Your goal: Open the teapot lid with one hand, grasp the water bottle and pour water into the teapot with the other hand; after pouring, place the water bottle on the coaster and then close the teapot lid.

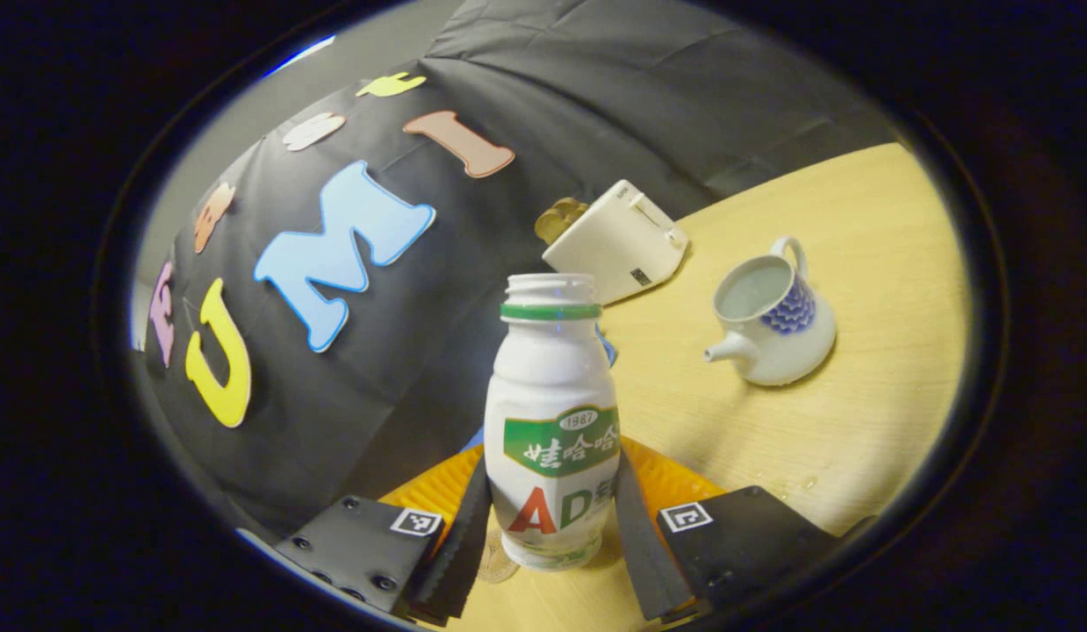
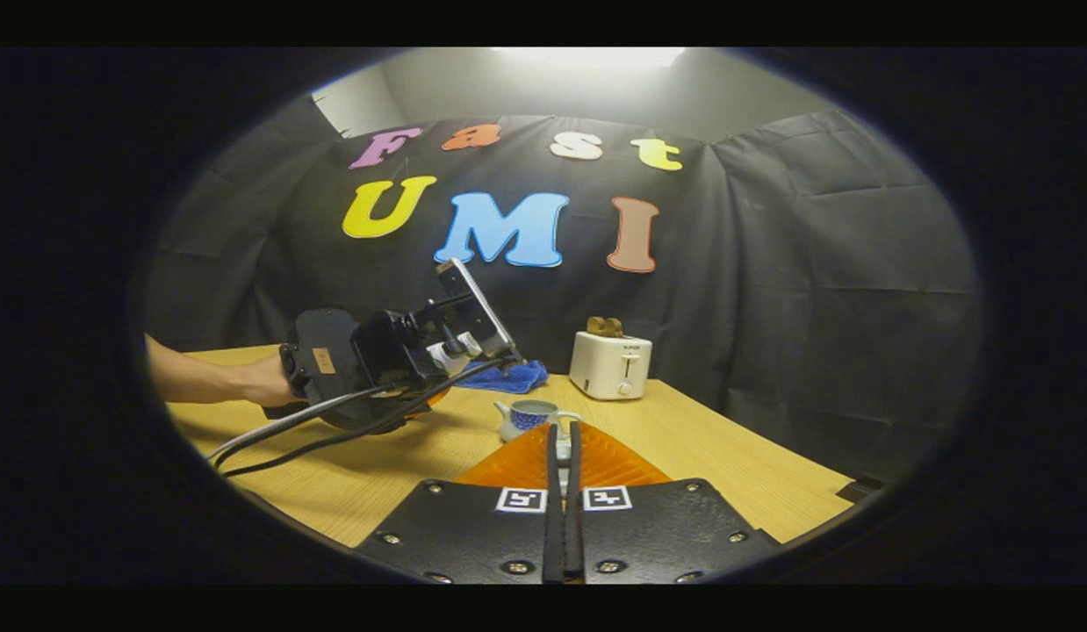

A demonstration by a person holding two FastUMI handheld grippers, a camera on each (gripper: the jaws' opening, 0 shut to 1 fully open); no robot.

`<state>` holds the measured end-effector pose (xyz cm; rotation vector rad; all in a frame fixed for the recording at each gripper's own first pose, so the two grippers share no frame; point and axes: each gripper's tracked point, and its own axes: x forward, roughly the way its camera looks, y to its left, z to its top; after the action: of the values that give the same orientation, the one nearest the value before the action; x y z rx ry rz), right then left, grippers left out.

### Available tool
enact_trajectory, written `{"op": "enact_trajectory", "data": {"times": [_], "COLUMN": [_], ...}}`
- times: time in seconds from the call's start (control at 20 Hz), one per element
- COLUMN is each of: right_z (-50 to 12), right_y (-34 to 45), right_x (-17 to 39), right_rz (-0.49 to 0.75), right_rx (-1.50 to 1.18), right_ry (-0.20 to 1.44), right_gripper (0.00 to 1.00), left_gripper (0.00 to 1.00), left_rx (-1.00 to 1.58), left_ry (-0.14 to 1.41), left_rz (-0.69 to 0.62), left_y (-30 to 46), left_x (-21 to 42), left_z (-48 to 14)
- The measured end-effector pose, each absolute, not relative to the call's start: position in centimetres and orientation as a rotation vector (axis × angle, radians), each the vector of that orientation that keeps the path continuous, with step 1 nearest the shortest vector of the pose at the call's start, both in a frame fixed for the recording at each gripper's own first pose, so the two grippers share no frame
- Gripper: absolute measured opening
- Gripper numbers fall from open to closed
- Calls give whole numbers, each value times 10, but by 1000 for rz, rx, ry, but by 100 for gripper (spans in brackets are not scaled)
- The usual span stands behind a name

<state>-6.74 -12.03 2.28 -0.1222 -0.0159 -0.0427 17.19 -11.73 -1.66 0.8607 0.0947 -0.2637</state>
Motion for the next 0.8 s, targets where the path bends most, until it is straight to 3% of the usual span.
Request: {"op": "enact_trajectory", "data": {"times": [0.25,0.3,0.35,0.5,0.55,0.8], "right_z": [19,19,18,16,15,13], "right_y": [-127,-128,-130,-135,-138,-148], "right_x": [-69,-69,-69,-69,-68,-69], "right_rz": [-45,-47,-47,-55,-58,-70], "right_rx": [-99,-97,-95,-85,-80,-64], "right_ry": [-4,-4,-4,1,5,9], "right_gripper": [1,0,1,1,1,0], "left_gripper": [82,69,81,75,82,82], "left_rx": [949,988,1024,1096,1111,1232], "left_ry": [91,81,69,63,64,44], "left_rz": [-299,-294,-289,-297,-302,-294], "left_y": [-132,-134,-134,-139,-141,-148], "left_x": [173,173,172,172,174,180], "left_z": [-25,-23,-22,-24,-24,-21]}}
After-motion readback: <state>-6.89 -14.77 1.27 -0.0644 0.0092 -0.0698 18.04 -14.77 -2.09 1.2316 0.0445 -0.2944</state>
